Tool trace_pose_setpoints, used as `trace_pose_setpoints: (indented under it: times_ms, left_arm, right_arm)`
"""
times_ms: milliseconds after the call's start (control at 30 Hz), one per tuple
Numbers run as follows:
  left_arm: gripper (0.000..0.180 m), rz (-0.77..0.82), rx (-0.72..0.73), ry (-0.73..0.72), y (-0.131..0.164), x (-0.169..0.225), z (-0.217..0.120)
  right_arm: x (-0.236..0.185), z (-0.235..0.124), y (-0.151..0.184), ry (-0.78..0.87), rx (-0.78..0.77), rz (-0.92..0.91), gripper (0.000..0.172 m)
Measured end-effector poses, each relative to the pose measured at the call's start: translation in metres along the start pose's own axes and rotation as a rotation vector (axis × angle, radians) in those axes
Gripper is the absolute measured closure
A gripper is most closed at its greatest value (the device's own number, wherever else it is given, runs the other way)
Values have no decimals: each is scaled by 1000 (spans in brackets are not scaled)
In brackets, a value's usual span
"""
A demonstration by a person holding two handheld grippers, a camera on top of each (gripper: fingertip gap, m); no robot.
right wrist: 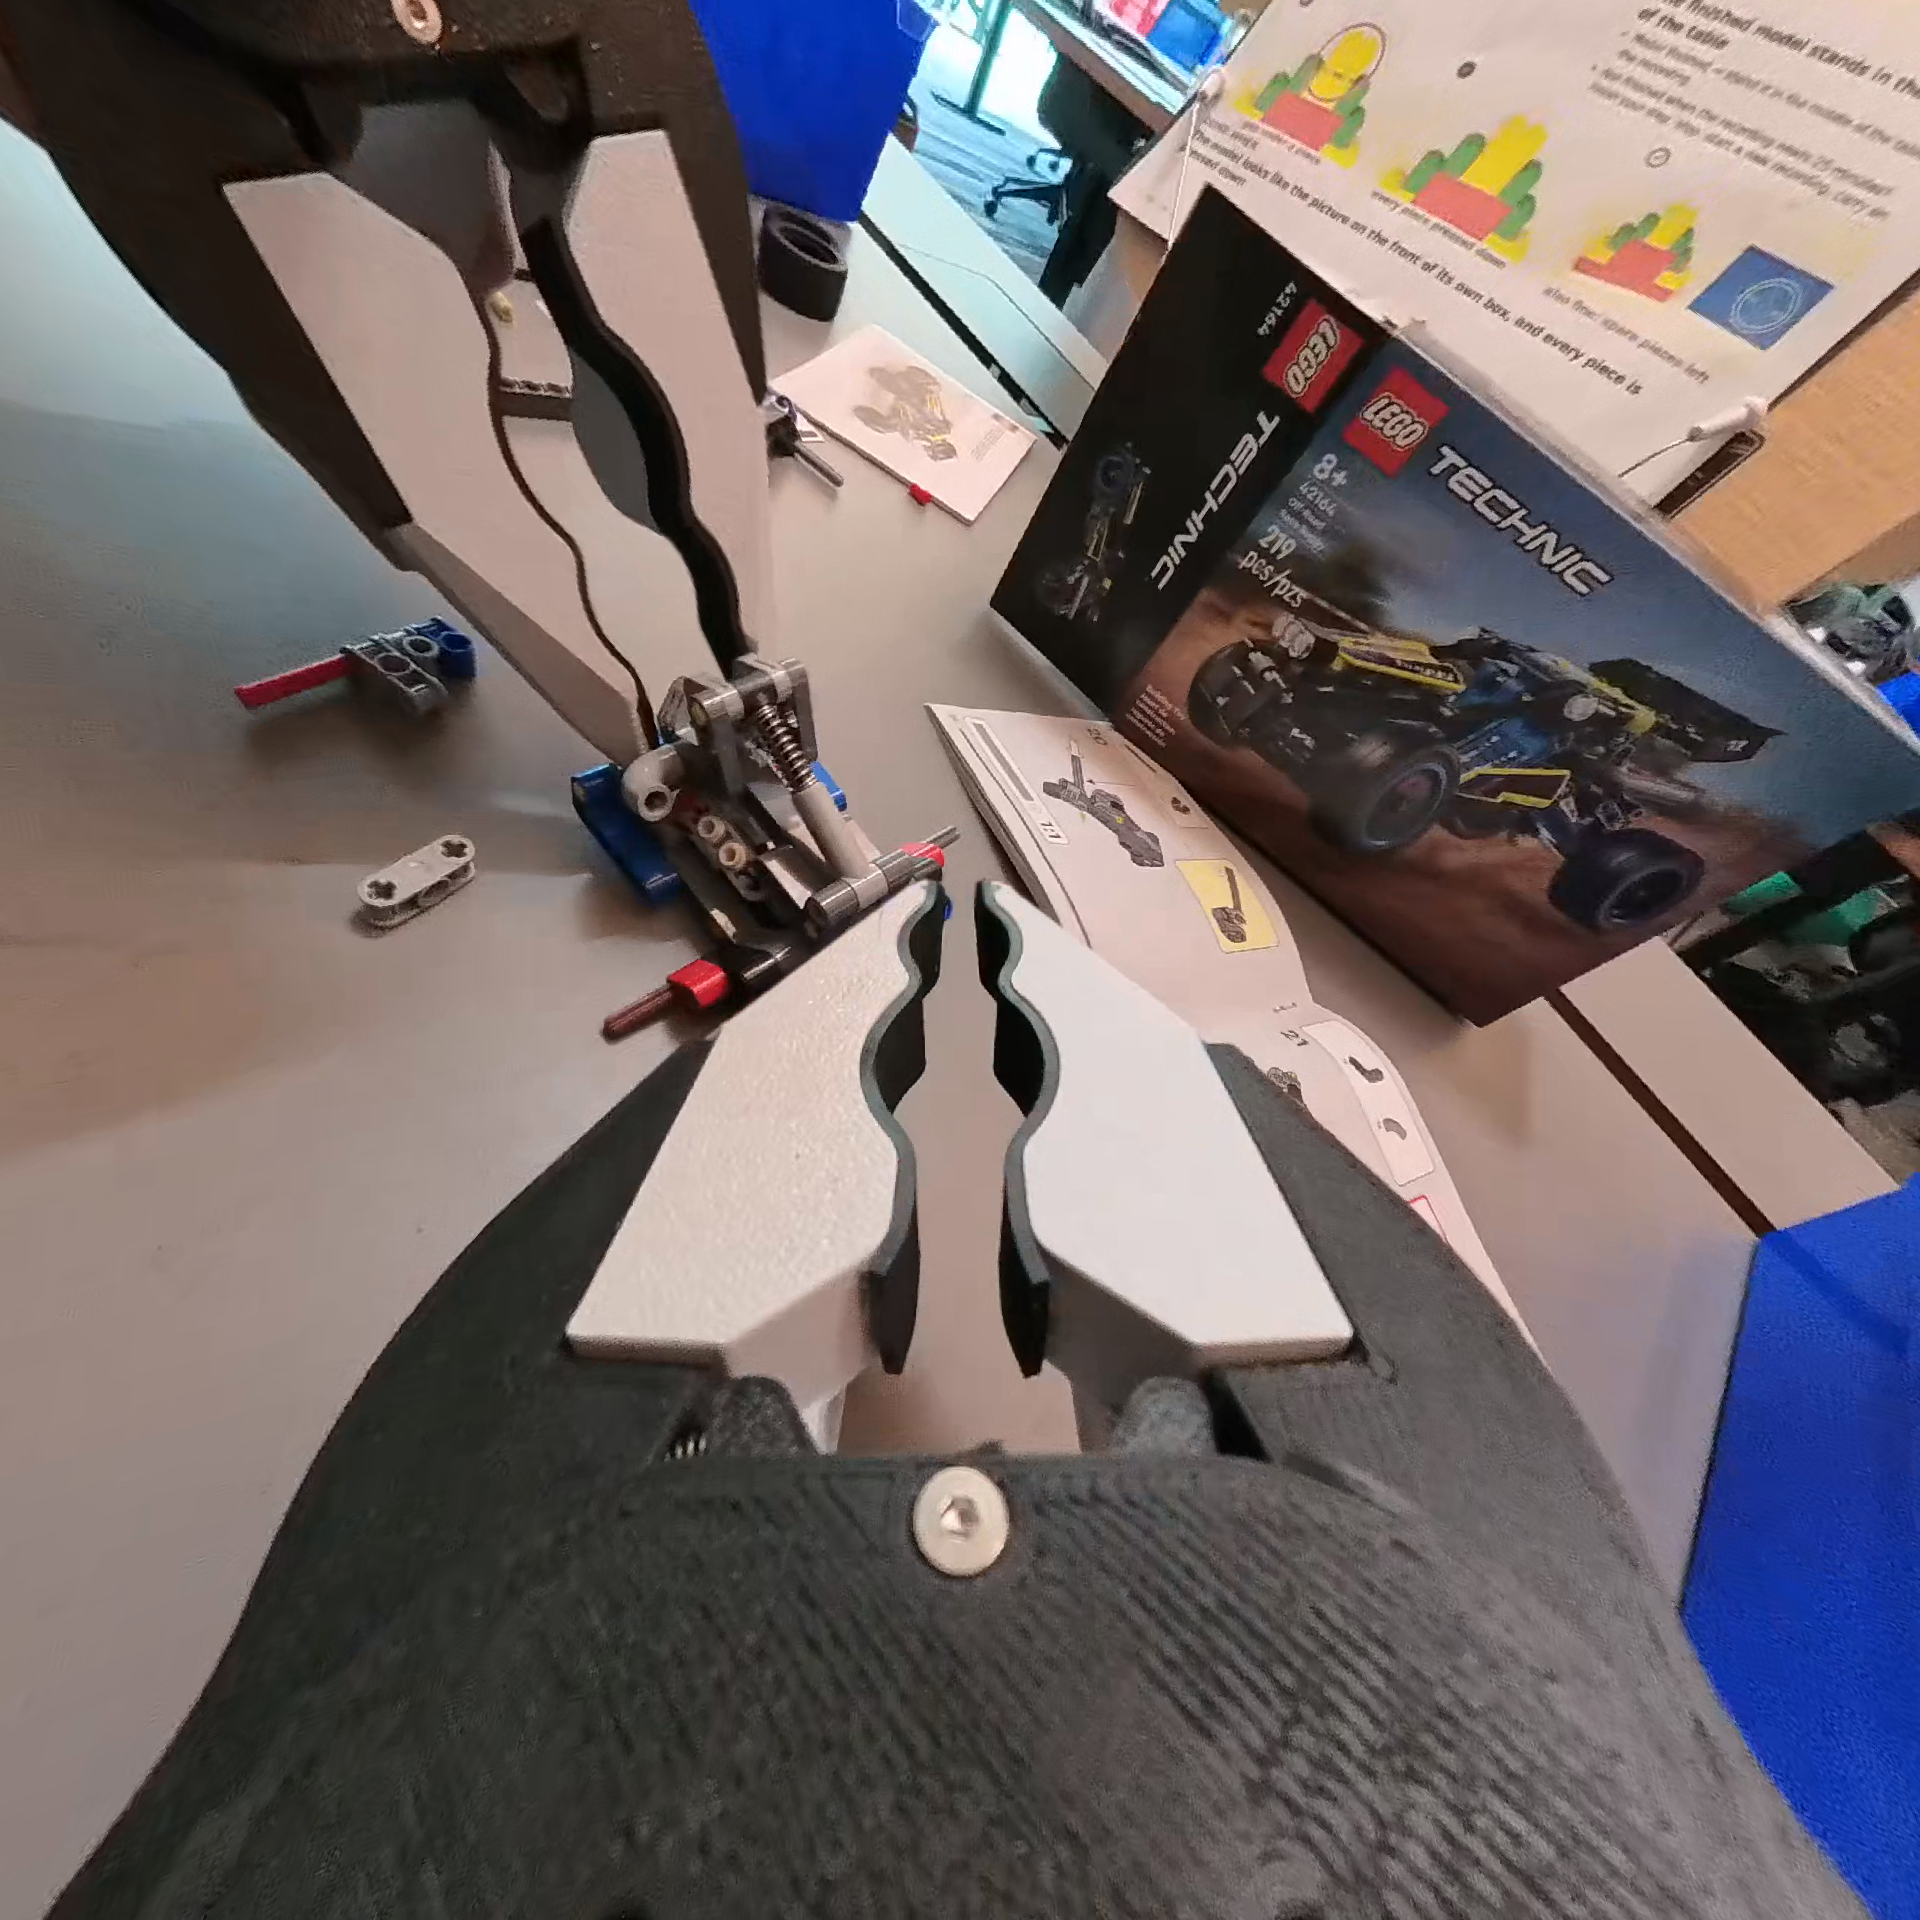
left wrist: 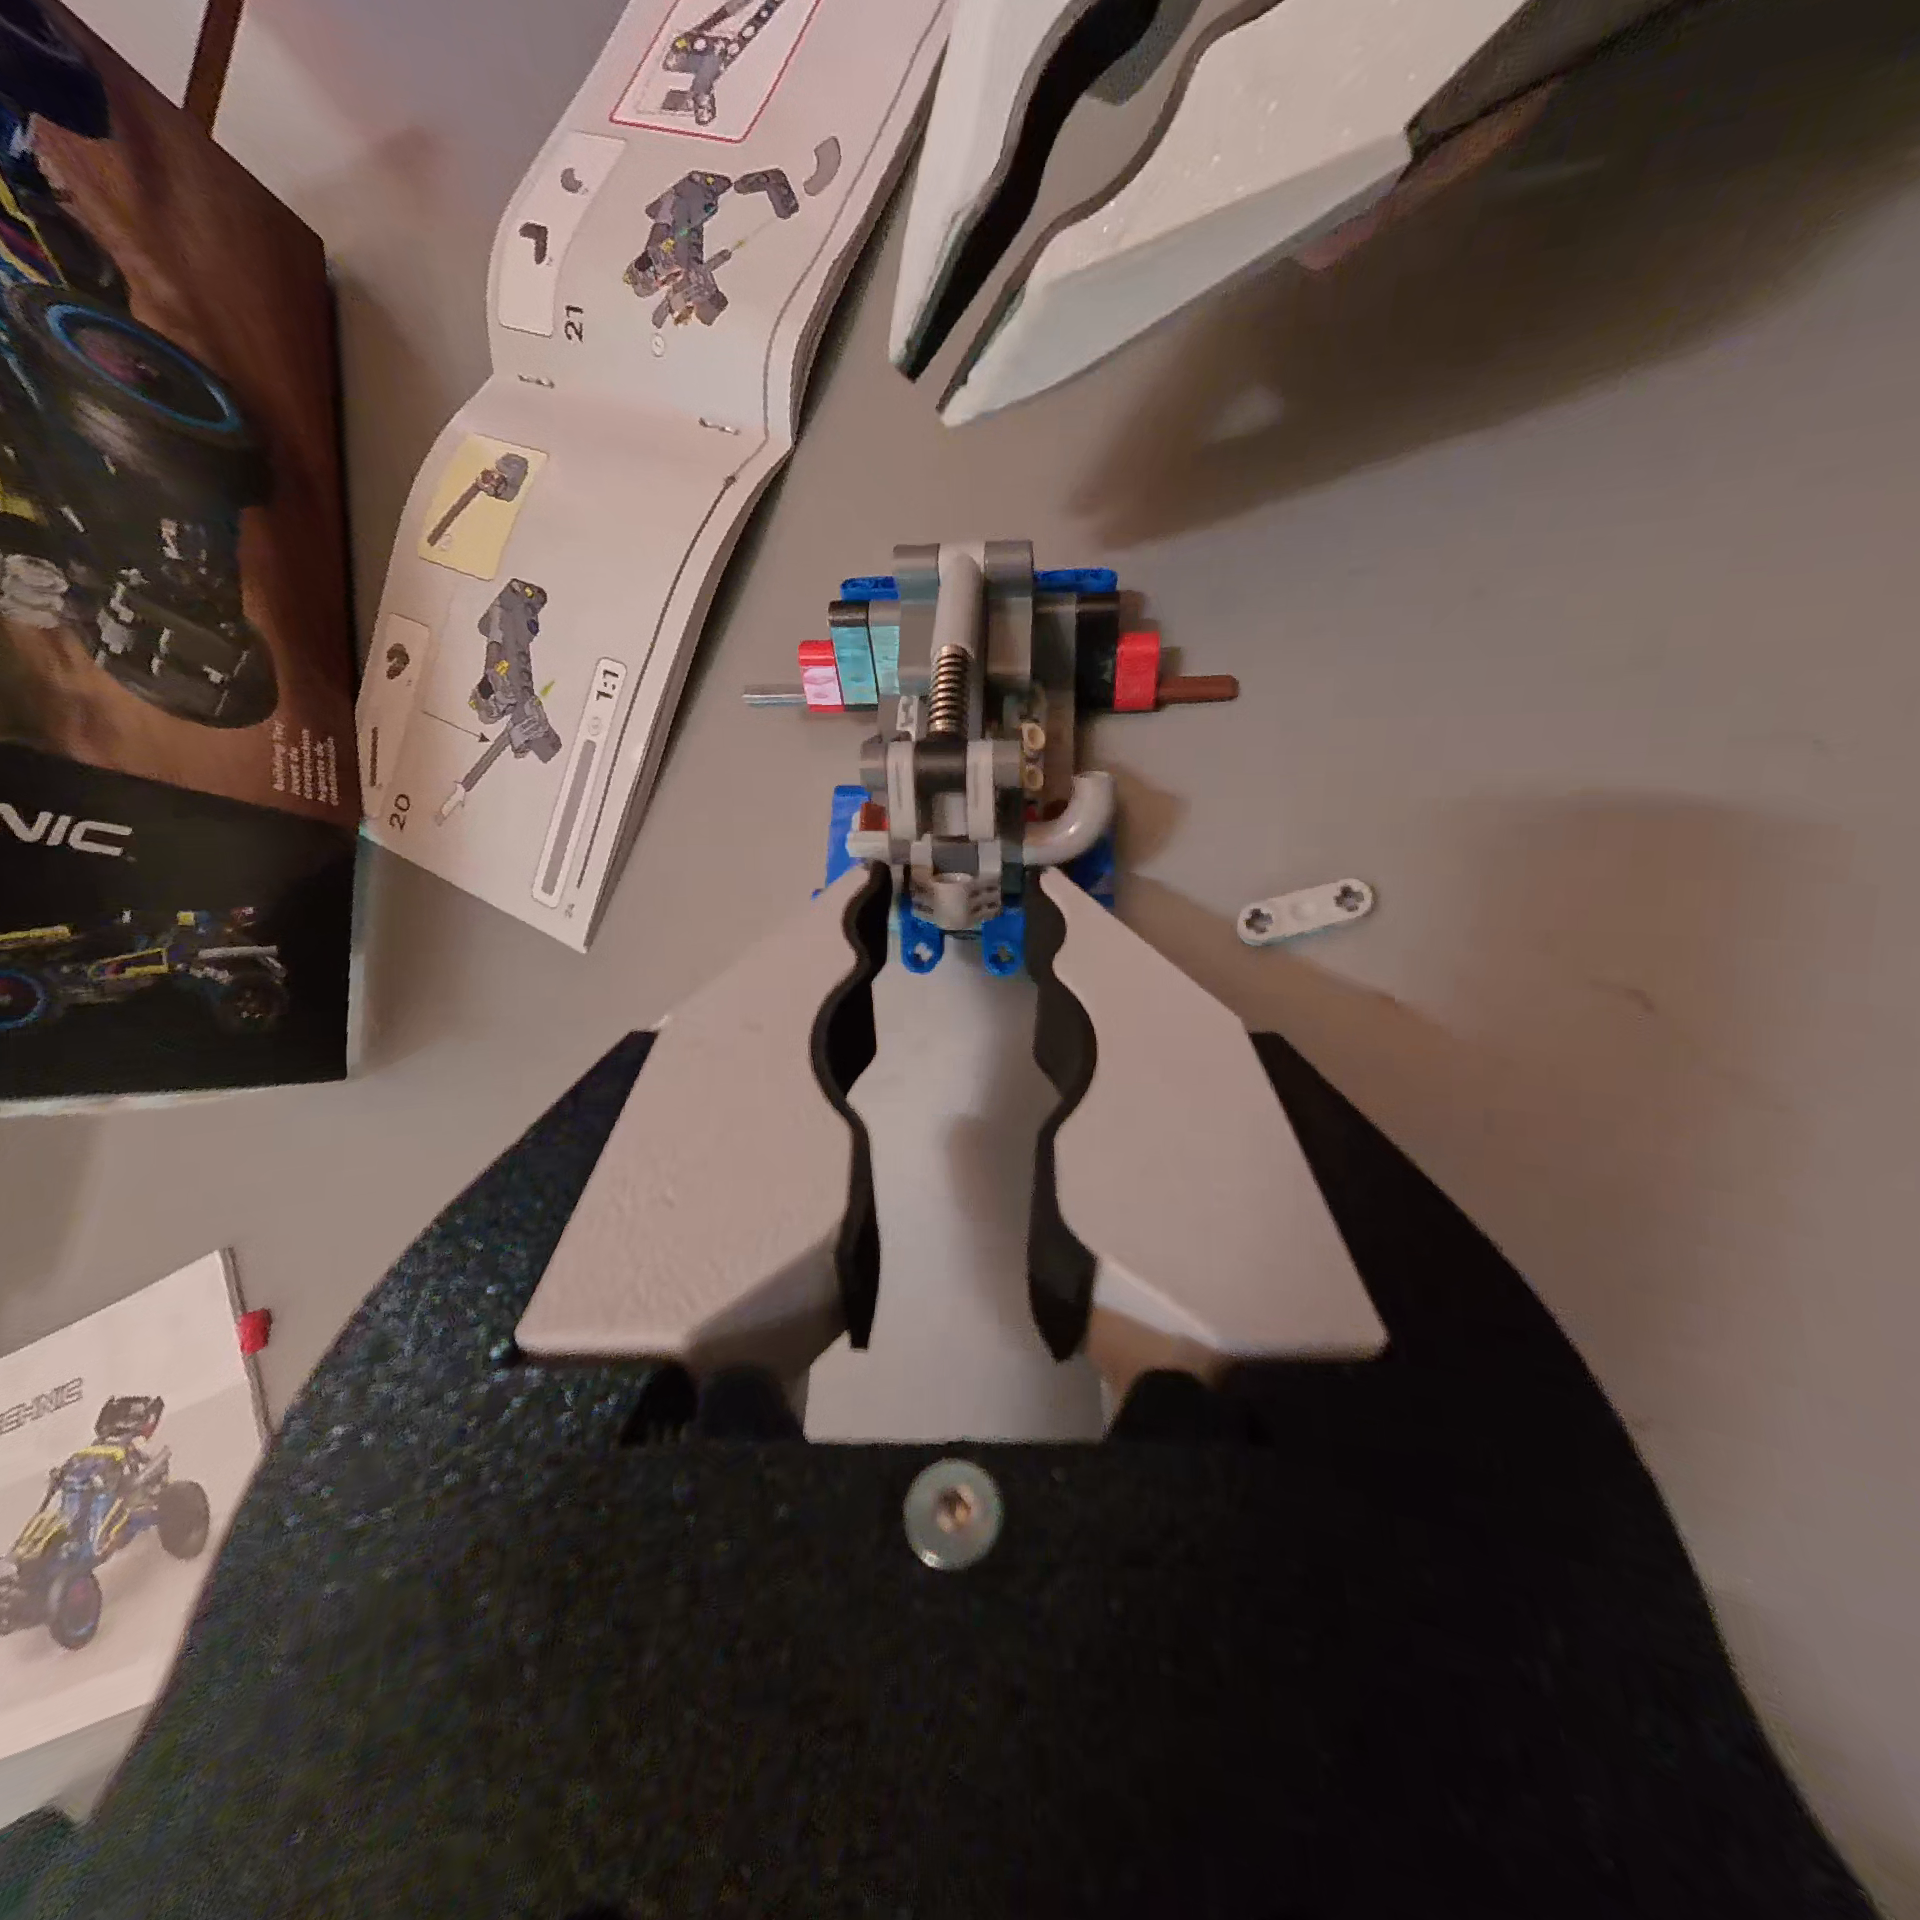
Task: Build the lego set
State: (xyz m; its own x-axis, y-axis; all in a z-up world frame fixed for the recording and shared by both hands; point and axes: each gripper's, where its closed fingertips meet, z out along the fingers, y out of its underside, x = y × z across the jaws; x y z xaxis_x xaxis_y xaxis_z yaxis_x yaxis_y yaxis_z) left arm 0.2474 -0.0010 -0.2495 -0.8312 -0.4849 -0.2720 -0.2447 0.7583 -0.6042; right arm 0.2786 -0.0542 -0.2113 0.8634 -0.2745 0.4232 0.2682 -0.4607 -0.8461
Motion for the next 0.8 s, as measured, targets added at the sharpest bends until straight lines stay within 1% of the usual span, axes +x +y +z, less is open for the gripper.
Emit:
trace_pose_setpoints:
  times_ms: [133,267,367,433,533,567,600,667,700,767,800]
  left_arm:
    - [155,-34,44,-15,4,2,-4]
    - [154,-79,110,-4,2,6,-15]
    - [154,-99,133,-5,5,6,-25]
    - [154,-103,143,-25,8,2,-34]
    - [158,-101,156,-69,15,-9,-48]
    - [159,-101,154,-78,17,-14,-51]
    - [159,-102,152,-80,19,-19,-53]
    - [159,-110,150,-78,17,-30,-52]
    - [159,-115,147,-68,15,-35,-50]
    - [159,-115,134,-38,9,-44,-41]
    - [159,-112,131,-29,5,-49,-35]
  right_arm:
    - [5,0,5,28,-29,-3,169]
    - [8,0,14,49,-77,-7,169]
    - [21,-9,19,88,-86,8,168]
    - [39,-23,29,141,-126,53,161]
    - [62,-46,65,192,-286,157,143]
    - [65,-51,72,193,-312,161,137]
    - [68,-53,73,193,-306,151,135]
    - [71,-52,69,190,-270,129,138]
    - [74,-49,70,189,-273,128,147]
    - [80,-42,78,168,-307,130,157]
    - [82,-39,84,149,-338,129,156]
